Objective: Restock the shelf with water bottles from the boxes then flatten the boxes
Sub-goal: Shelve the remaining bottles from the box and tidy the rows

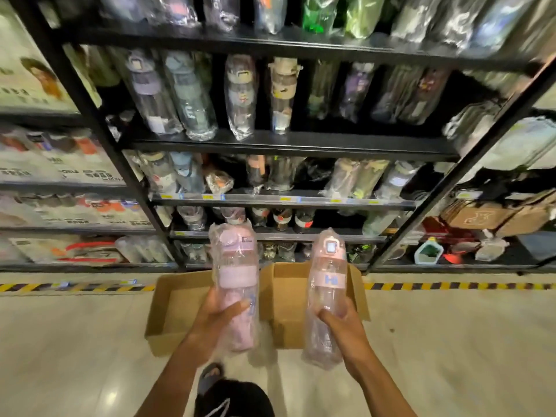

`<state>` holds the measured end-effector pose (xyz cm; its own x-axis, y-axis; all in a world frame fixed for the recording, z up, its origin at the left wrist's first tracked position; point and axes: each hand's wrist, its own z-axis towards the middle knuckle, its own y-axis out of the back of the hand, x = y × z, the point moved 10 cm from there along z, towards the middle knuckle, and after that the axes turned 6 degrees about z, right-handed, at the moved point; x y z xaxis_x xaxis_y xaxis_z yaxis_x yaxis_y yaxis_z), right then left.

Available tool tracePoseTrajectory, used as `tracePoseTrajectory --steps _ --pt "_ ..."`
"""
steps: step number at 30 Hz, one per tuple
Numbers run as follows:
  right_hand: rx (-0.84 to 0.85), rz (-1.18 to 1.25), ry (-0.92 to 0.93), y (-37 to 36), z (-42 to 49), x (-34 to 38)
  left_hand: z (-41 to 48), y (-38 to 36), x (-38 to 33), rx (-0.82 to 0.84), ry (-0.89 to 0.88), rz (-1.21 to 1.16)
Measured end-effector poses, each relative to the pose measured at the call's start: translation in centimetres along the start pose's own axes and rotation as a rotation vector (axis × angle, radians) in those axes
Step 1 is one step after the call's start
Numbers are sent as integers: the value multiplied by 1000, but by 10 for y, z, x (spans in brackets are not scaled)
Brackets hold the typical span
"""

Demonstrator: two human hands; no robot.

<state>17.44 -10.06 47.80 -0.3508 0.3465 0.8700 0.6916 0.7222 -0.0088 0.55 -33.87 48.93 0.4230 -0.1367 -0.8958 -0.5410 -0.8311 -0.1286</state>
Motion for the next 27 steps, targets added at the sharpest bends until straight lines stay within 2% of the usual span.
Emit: tracePoseTrajectory --steps 5,11,21,25,27 --pt "-1 76 78 49 11 44 16 -47 -24 -95 -9 -34" --pt "36 113 133 63 58 88 79 -86 -72 -85 -118 -8" --pt "25 -1 292 56 183 189 223 -132 -187 -61 -379 108" --pt "-17 -34 384 58 224 235 269 -150 -223 14 -418 106" --pt "-48 -86 421 62 240 255 287 -155 -239 -4 -426 120"
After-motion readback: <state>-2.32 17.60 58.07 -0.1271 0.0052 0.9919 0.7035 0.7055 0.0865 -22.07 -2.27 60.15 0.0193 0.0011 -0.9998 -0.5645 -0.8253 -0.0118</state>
